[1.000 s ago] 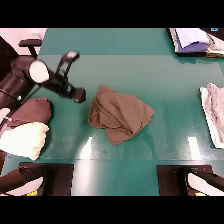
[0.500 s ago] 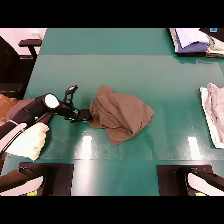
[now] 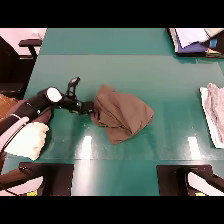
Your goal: Fold the shirts.
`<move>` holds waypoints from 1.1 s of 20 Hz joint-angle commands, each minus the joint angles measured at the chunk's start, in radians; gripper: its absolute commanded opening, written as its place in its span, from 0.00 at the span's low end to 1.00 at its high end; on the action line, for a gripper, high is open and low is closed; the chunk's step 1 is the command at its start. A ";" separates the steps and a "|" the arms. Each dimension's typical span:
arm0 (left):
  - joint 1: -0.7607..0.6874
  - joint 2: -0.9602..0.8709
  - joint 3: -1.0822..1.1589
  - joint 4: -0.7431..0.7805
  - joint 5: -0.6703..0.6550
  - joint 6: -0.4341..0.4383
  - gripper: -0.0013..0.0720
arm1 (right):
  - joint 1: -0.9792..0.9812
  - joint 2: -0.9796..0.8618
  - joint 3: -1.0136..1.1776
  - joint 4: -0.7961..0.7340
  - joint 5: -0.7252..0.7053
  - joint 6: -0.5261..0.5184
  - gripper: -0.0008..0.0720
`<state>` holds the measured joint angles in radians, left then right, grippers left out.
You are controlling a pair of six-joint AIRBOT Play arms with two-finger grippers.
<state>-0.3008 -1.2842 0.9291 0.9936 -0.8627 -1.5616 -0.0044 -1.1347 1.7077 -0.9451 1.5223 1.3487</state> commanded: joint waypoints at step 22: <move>0.040 0.005 0.164 0.082 -0.071 0.052 0.06 | 0.335 -0.238 -0.978 0.211 -0.594 0.001 0.39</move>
<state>-0.2623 -1.2797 1.0927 1.0653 -0.9287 -1.5131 0.2863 -1.2865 0.6674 -0.7277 0.9478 1.3502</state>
